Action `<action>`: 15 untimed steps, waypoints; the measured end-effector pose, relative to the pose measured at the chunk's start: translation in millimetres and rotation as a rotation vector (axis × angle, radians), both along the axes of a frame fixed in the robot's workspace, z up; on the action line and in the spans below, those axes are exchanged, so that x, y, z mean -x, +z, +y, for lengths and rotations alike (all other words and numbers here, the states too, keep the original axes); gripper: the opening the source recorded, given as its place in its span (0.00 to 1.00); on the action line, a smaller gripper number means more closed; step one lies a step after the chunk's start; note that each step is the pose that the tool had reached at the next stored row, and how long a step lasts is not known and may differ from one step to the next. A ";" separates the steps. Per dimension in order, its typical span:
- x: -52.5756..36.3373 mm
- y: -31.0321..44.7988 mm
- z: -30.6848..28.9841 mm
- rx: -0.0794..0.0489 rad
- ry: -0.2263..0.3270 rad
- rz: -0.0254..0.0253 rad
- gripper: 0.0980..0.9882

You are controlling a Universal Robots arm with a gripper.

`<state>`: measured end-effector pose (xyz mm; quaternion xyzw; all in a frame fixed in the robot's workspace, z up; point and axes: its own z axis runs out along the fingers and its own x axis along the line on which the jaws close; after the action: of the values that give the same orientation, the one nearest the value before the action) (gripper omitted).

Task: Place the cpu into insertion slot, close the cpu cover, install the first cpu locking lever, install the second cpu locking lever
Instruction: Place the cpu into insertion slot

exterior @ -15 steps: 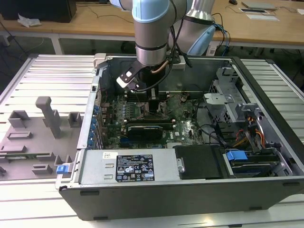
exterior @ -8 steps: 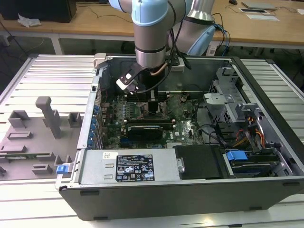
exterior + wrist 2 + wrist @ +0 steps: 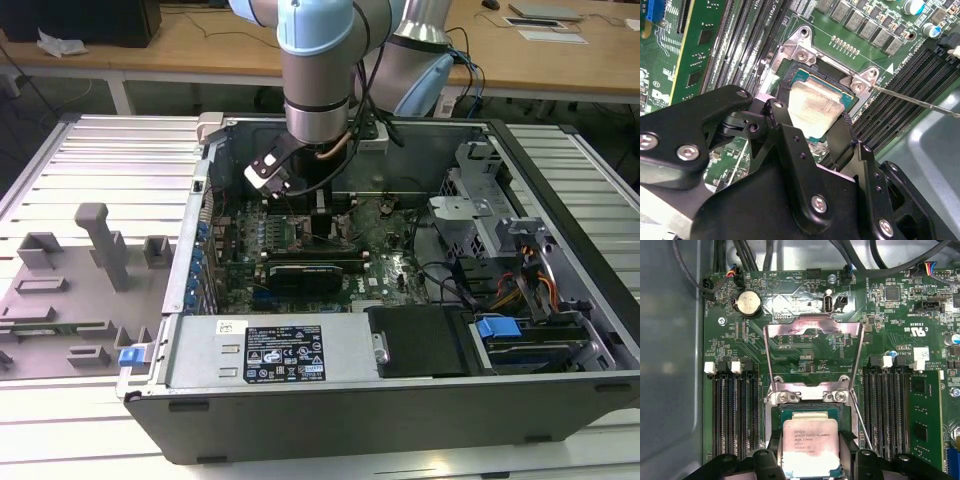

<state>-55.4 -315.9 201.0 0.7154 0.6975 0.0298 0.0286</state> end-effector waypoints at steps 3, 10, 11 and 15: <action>-0.4 -0.1 -0.1 0.000 0.000 0.0000 0.50; -0.4 -0.2 -1.2 0.000 0.000 -0.0001 0.50; -0.4 -0.2 -1.3 0.000 0.000 0.0000 0.50; -0.4 -0.2 -1.4 0.000 0.000 0.0000 0.58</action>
<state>-55.0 -317.3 200.8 0.7154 0.6975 0.0298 0.0286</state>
